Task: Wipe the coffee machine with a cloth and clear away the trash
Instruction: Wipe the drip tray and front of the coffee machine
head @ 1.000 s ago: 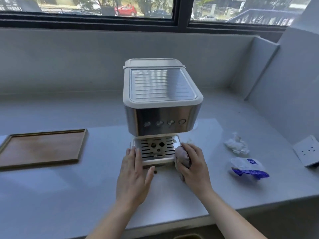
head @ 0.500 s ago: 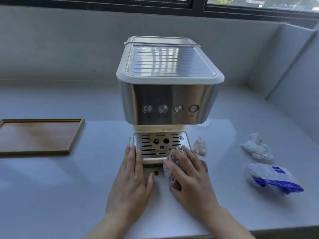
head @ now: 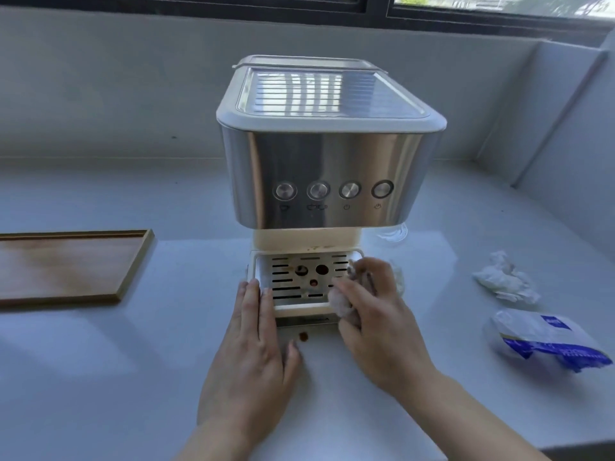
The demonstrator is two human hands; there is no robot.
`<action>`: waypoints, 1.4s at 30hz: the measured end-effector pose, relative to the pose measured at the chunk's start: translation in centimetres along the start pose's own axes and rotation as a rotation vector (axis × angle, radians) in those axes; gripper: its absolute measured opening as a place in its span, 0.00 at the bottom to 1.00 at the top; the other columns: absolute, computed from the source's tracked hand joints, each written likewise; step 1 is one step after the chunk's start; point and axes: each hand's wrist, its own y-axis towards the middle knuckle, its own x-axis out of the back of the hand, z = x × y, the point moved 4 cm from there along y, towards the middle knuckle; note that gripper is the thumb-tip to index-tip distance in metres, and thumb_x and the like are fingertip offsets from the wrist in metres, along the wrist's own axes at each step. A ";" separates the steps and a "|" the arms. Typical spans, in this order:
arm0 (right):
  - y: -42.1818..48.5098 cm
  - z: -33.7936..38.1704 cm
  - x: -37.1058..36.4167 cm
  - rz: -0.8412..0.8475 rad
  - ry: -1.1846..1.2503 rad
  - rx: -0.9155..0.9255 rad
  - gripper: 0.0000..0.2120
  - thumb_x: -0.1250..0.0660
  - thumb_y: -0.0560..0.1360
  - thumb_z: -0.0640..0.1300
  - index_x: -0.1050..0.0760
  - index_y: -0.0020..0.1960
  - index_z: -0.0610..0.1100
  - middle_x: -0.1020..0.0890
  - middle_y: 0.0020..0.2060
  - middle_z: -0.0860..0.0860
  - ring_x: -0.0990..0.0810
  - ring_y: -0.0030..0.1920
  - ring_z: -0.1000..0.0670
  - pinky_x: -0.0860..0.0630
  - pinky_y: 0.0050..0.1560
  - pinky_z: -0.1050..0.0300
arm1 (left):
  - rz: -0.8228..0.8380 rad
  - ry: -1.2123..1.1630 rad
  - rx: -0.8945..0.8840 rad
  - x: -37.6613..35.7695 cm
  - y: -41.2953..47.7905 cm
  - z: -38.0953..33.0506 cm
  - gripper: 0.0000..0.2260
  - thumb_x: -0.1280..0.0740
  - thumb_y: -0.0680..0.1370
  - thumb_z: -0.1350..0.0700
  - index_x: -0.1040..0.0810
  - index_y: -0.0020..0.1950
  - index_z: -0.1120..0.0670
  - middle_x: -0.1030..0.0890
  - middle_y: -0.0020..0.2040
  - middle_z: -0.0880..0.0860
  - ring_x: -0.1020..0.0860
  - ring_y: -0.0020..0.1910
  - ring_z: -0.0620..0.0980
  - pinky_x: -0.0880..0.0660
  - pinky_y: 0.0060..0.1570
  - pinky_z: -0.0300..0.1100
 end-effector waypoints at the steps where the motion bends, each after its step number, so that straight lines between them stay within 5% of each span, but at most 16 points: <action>1: -0.8 0.5 -0.3 0.014 -0.040 0.084 0.13 0.36 0.76 0.42 0.20 0.59 0.45 0.26 0.61 0.46 0.23 0.58 0.48 0.31 0.56 0.62 | 0.001 -0.005 0.004 0.1 0.1 -0.1 0.36 0.50 0.79 0.41 0.60 0.80 0.57 0.64 0.81 0.52 0.71 0.76 0.41 0.75 0.68 0.31; 3: -1.8 0.3 -0.3 0.005 -0.034 0.181 0.12 0.35 0.78 0.43 0.20 0.60 0.45 0.24 0.59 0.47 0.22 0.58 0.47 0.30 0.60 0.61 | -0.010 0.010 -0.009 0.2 0.2 -0.3 0.35 0.54 0.78 0.41 0.56 0.80 0.59 0.59 0.82 0.54 0.67 0.78 0.44 0.73 0.69 0.32; 6: -0.8 -1.0 0.8 -0.055 0.164 -0.062 0.17 0.34 0.73 0.39 0.21 0.60 0.49 0.26 0.57 0.55 0.21 0.54 0.50 0.20 0.50 0.48 | -0.018 -0.002 0.003 0.2 0.1 -0.1 0.33 0.49 0.80 0.44 0.55 0.80 0.58 0.58 0.82 0.54 0.66 0.77 0.42 0.70 0.72 0.34; 8: 1.0 -1.1 0.7 -0.041 0.193 -0.136 0.15 0.37 0.73 0.42 0.23 0.57 0.53 0.27 0.53 0.58 0.21 0.51 0.51 0.21 0.49 0.49 | -0.002 -0.018 0.010 0.1 0.0 0.1 0.33 0.49 0.80 0.45 0.57 0.81 0.56 0.60 0.82 0.52 0.69 0.76 0.40 0.69 0.71 0.34; 13: 3.9 -0.6 -0.9 0.049 0.012 -0.118 0.20 0.31 0.75 0.45 0.27 0.66 0.45 0.26 0.60 0.47 0.25 0.60 0.44 0.29 0.59 0.54 | -0.019 -0.009 0.006 0.3 0.0 -0.2 0.33 0.47 0.79 0.47 0.53 0.81 0.57 0.56 0.82 0.52 0.66 0.77 0.40 0.66 0.72 0.35; 16: 2.1 -0.5 -1.6 0.098 0.022 0.031 0.16 0.30 0.76 0.48 0.25 0.63 0.47 0.25 0.62 0.52 0.26 0.60 0.46 0.28 0.60 0.52 | -0.030 -0.012 0.025 0.5 -0.1 -0.1 0.33 0.43 0.79 0.48 0.51 0.80 0.57 0.55 0.82 0.52 0.63 0.78 0.41 0.62 0.73 0.37; 18: 2.8 -2.0 -1.2 0.080 0.074 -0.028 0.13 0.33 0.79 0.48 0.24 0.62 0.48 0.25 0.63 0.54 0.26 0.60 0.48 0.27 0.58 0.54 | -0.041 -0.006 0.025 0.5 -0.1 0.0 0.32 0.41 0.79 0.48 0.48 0.80 0.57 0.52 0.82 0.53 0.59 0.79 0.43 0.59 0.74 0.37; 23: 3.9 -1.4 -1.5 0.039 -0.026 -0.049 0.11 0.33 0.77 0.46 0.23 0.57 0.43 0.23 0.59 0.47 0.25 0.59 0.43 0.26 0.57 0.51 | -0.029 -0.026 0.031 0.4 -0.1 -0.3 0.33 0.42 0.79 0.46 0.50 0.81 0.56 0.56 0.82 0.51 0.62 0.78 0.41 0.59 0.74 0.35; 27: 2.0 -1.2 -1.5 0.120 -0.046 0.088 0.16 0.34 0.79 0.52 0.25 0.64 0.47 0.25 0.64 0.51 0.24 0.60 0.46 0.28 0.60 0.52 | -0.022 -0.024 0.044 0.3 0.0 0.1 0.34 0.44 0.79 0.46 0.52 0.81 0.55 0.57 0.82 0.50 0.62 0.79 0.42 0.60 0.74 0.34; 31: 4.7 -2.7 -1.1 0.118 -0.044 -0.156 0.19 0.37 0.80 0.55 0.25 0.67 0.48 0.27 0.67 0.50 0.28 0.67 0.45 0.30 0.64 0.53 | -0.029 -0.028 0.039 0.3 0.0 0.0 0.33 0.43 0.79 0.46 0.50 0.81 0.55 0.56 0.82 0.50 0.61 0.79 0.41 0.59 0.73 0.35; 35: 2.5 2.3 -3.4 0.229 -0.106 0.078 0.30 0.51 0.77 0.70 0.33 0.74 0.57 0.35 0.74 0.50 0.38 0.74 0.45 0.39 0.73 0.51 | -0.023 -0.043 0.036 0.1 0.0 0.3 0.33 0.45 0.79 0.46 0.52 0.81 0.55 0.58 0.82 0.50 0.65 0.76 0.38 0.60 0.74 0.35; 38: 2.4 1.5 -3.1 0.267 -0.102 0.169 0.24 0.49 0.81 0.61 0.34 0.75 0.58 0.36 0.77 0.52 0.39 0.75 0.47 0.40 0.74 0.53 | -0.022 -0.041 0.037 0.0 -0.1 0.3 0.33 0.44 0.79 0.47 0.52 0.81 0.55 0.57 0.82 0.50 0.64 0.76 0.38 0.60 0.74 0.34; 42: 3.3 -0.5 -1.8 0.158 -0.108 0.000 0.18 0.39 0.81 0.50 0.28 0.70 0.49 0.31 0.72 0.46 0.34 0.72 0.42 0.41 0.70 0.55 | -0.031 -0.028 0.049 0.1 -0.1 0.1 0.33 0.44 0.78 0.48 0.51 0.81 0.54 0.57 0.82 0.49 0.64 0.76 0.37 0.59 0.72 0.34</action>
